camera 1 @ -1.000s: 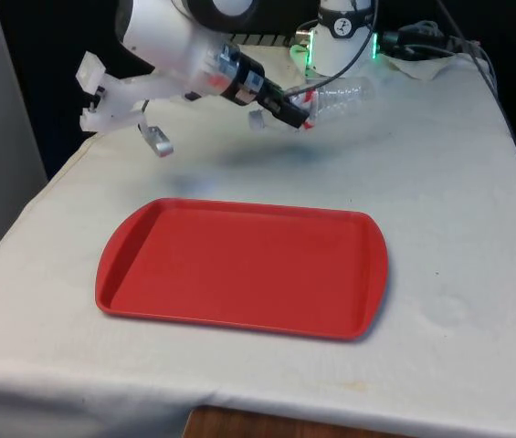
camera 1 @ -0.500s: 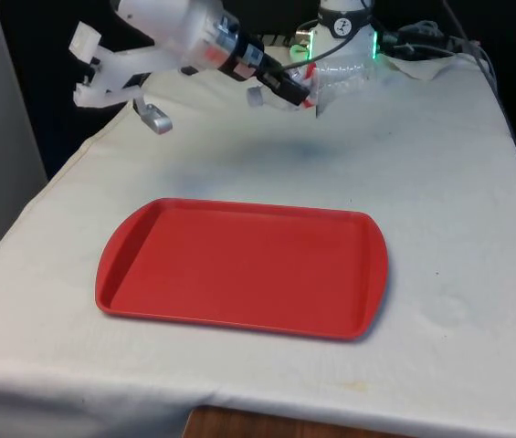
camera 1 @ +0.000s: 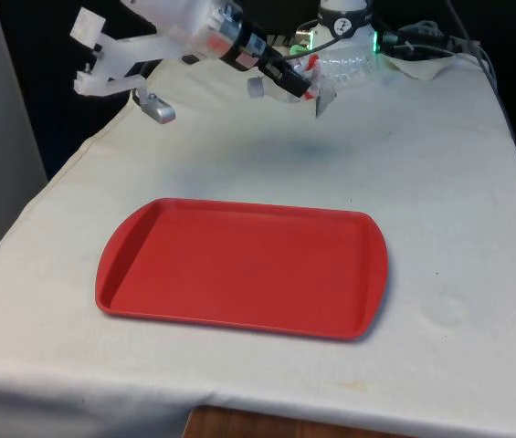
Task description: Place the bottle upright on the tray.
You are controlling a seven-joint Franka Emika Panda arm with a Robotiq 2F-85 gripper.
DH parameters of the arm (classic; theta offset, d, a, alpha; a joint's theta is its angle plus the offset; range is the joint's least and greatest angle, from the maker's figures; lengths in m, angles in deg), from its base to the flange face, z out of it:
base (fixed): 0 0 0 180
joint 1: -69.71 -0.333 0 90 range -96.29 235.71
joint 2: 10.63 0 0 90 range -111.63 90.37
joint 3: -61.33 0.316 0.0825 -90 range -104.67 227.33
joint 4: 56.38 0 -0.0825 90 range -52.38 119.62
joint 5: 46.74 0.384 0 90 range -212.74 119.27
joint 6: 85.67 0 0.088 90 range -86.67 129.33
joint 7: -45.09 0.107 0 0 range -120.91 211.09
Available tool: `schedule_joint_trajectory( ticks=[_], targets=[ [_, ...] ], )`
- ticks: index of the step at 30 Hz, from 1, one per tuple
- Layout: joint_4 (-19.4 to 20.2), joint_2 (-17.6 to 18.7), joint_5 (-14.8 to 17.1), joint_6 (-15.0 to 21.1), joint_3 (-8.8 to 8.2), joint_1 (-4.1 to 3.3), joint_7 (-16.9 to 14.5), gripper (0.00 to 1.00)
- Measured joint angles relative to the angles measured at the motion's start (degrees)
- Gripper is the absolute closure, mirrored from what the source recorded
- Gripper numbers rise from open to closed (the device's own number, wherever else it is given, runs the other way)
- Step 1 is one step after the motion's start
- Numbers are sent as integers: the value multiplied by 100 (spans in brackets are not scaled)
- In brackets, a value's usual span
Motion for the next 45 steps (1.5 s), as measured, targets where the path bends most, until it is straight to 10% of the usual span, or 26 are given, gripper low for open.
schedule_joint_trajectory(
  ticks=[18,45],
  targets=[
    [0,6,0,-6,-6,0,0,67],
    [241,-109,-189,1071,11,-241,160,67]
  ],
)
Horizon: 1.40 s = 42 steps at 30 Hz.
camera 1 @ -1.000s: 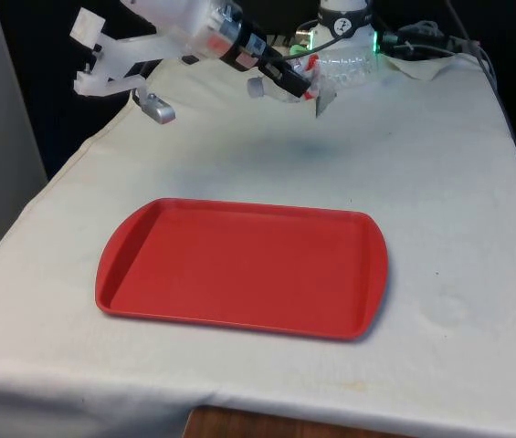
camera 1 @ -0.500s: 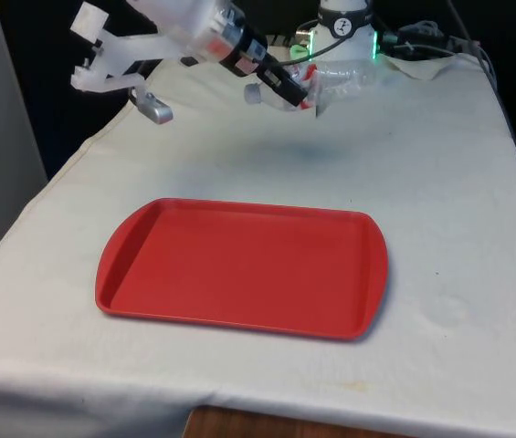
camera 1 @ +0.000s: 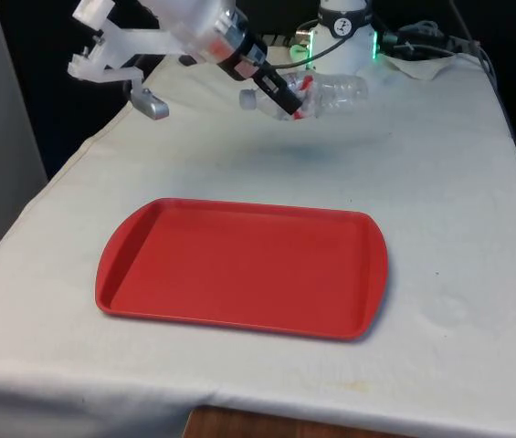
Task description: Place the bottle upright on the tray.
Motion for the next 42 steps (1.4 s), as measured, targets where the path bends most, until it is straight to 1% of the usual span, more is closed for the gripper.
schedule_joint_trajectory(
  ticks=[9,24,31,42],
  targets=[
    [23,-149,-178,143,0,-11,92,67],
    [40,-441,-516,223,-6,-11,264,67],
    [46,-521,-607,252,-6,-17,309,67],
    [46,-751,-877,286,-6,-17,418,67]
  ],
)
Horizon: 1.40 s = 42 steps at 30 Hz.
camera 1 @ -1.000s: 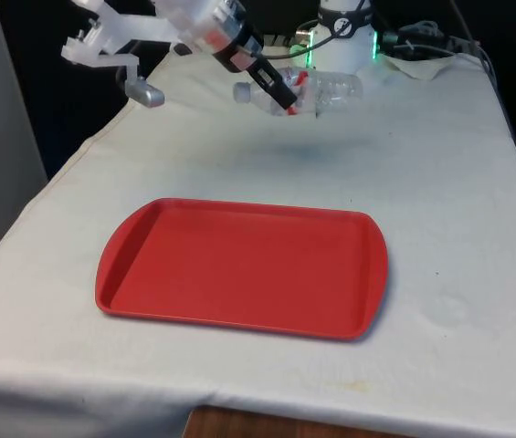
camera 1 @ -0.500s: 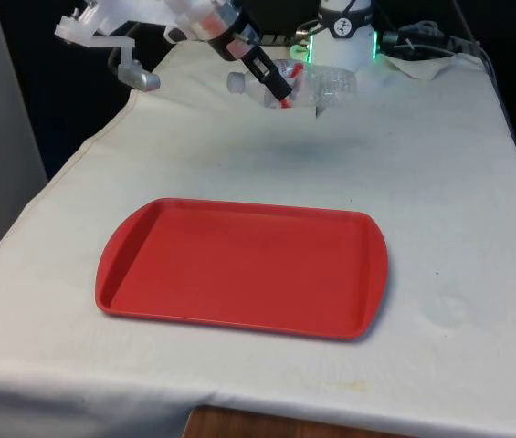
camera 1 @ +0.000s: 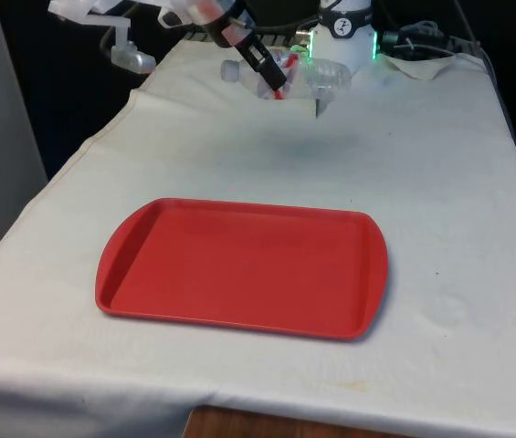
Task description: Place the bottle upright on the tray.
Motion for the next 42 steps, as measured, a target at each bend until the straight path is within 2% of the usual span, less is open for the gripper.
schedule_joint_trajectory(
  ticks=[36,42],
  targets=[
    [0,-791,-848,0,23,-6,401,67],
    [69,-837,-865,74,29,-11,401,67]
  ],
)
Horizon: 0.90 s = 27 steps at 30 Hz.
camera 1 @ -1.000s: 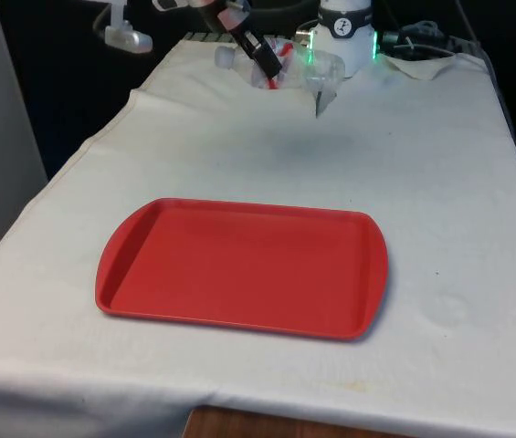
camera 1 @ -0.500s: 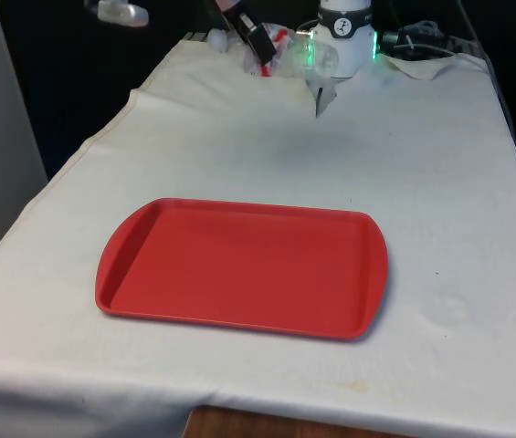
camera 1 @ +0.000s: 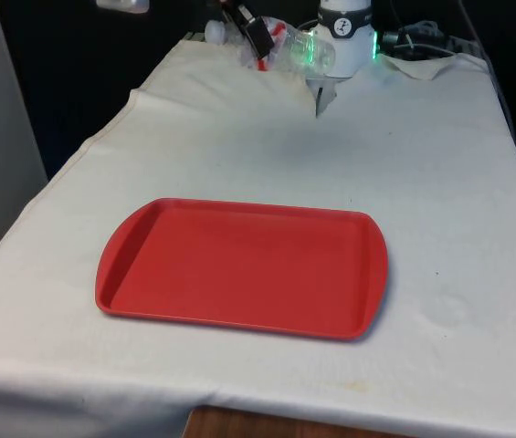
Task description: Place the bottle upright on the tray.
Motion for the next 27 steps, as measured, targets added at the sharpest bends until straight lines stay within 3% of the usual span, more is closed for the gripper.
schedule_joint_trajectory(
  ticks=[9,27],
  targets=[
    [40,-57,-57,86,11,0,11,67],
    [-103,-246,-476,143,69,-6,292,67]
  ],
)
